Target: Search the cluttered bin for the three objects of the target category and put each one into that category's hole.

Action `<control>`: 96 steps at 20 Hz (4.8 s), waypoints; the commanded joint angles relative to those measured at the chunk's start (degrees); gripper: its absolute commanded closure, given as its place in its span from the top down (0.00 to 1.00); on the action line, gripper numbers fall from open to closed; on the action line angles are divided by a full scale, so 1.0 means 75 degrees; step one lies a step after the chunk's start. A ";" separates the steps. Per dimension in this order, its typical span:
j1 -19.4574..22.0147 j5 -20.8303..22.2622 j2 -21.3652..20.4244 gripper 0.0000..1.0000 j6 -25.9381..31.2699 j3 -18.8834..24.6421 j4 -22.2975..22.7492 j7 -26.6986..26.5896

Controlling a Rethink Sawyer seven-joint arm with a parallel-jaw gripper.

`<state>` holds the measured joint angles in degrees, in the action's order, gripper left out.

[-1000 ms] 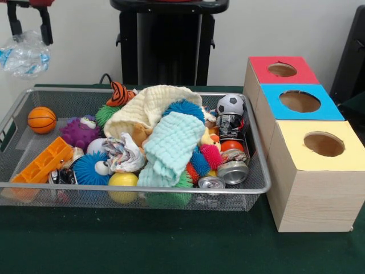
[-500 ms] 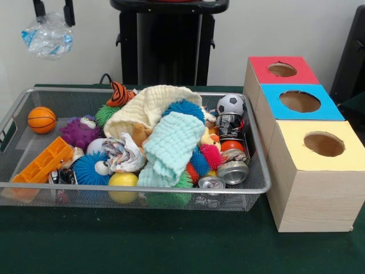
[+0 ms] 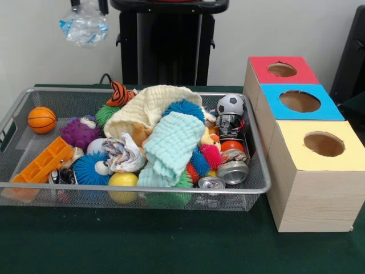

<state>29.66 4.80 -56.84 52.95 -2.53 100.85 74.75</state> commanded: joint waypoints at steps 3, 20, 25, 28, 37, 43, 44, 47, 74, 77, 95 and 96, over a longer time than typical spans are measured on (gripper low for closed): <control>-0.0475 -0.0655 0.0000 0.00 -0.0339 -0.0279 0.1402 0.2167; -0.1057 -0.1363 0.0345 0.00 -0.0830 -0.0583 0.1577 0.2424; -0.1390 -0.1651 0.0400 0.00 -0.0978 -0.0660 0.1708 0.2622; -0.1619 -0.1830 0.0465 0.00 -0.1112 -0.0689 0.1778 0.2797; -0.2205 -0.2330 0.0468 0.00 -0.1225 -0.0803 0.1903 0.3239; -0.2510 -0.2471 0.0376 0.00 -0.1259 -0.0867 0.2059 0.3487; -0.2539 -0.2505 0.0445 0.00 -0.1325 -0.0836 0.2046 0.3522; -0.2649 -0.2577 0.0507 0.00 -0.1447 -0.0802 0.2101 0.3603; -0.4161 -0.3605 0.0664 0.00 -0.2429 -0.0719 0.2829 0.4538; -0.4316 -0.3760 0.0737 0.00 -0.2544 -0.0645 0.2823 0.4704; -0.4998 -0.4333 0.1582 0.00 -0.3039 -0.0471 0.2248 0.5392; -0.5031 -0.4355 0.1619 0.00 -0.3048 -0.0477 0.2215 0.5424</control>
<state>-7.58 -24.71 -48.08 34.14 -9.54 119.47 99.80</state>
